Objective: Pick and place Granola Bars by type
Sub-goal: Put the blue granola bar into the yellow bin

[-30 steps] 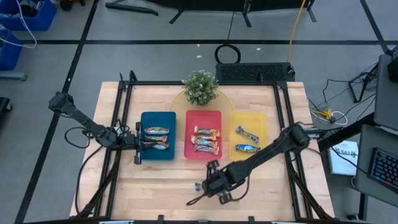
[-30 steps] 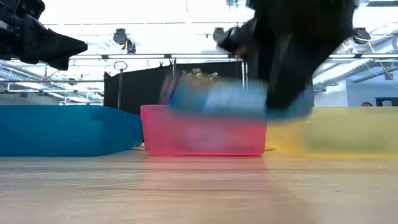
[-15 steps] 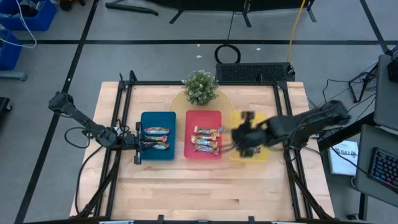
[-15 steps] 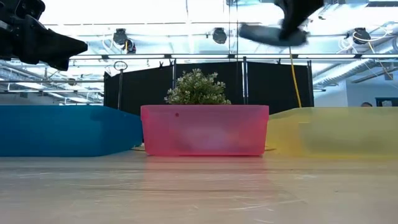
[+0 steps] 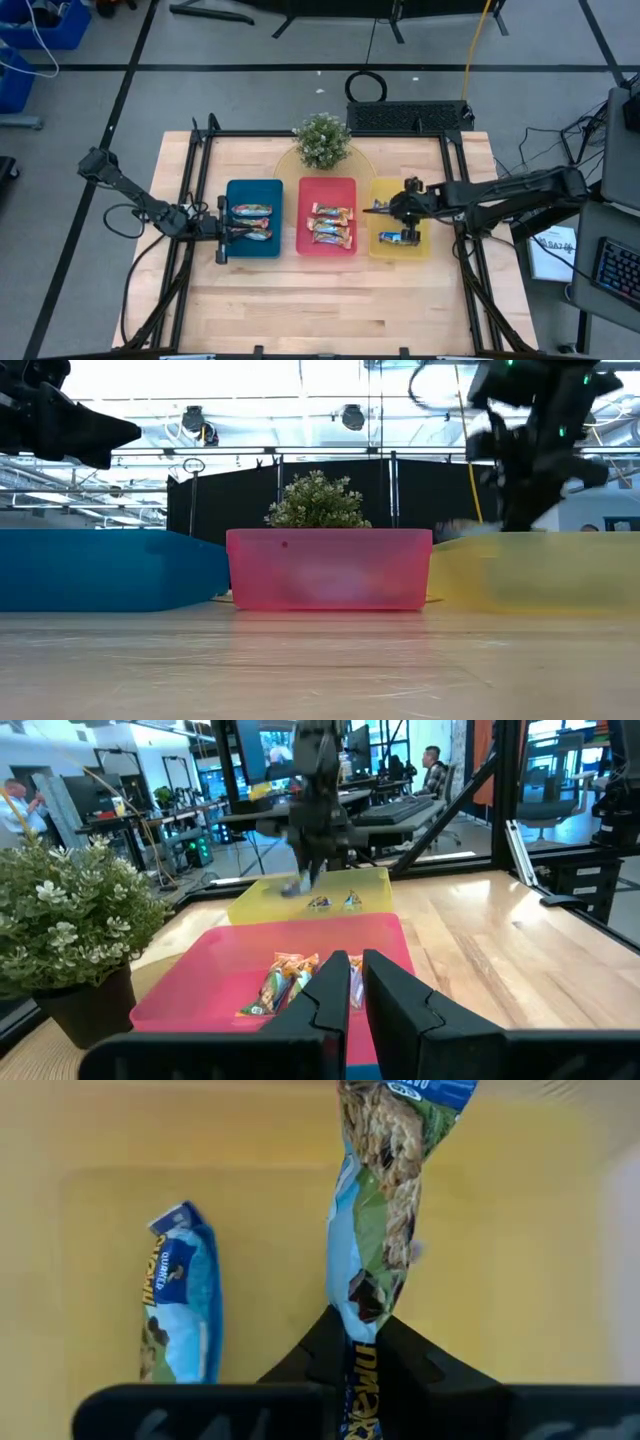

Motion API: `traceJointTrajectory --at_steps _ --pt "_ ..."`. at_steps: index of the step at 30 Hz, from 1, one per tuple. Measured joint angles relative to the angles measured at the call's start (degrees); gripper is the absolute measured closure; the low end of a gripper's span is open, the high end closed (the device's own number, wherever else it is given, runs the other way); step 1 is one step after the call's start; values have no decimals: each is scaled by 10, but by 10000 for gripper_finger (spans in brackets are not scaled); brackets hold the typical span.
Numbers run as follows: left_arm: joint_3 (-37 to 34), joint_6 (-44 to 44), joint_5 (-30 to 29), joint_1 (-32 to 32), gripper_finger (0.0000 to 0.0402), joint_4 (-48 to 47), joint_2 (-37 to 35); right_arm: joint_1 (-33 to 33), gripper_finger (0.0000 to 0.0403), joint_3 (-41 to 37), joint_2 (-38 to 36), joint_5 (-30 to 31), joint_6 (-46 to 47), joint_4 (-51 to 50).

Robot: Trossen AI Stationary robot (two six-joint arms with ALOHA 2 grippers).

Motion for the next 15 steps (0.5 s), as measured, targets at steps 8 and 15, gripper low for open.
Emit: traceJointTrajectory --at_steps 8,15 --pt "0 9 0 0 364 0 0 -18 368 -26 78 -59 -2 31" --pt "0 -5 0 0 364 0 0 -18 357 -26 113 -59 26 37"
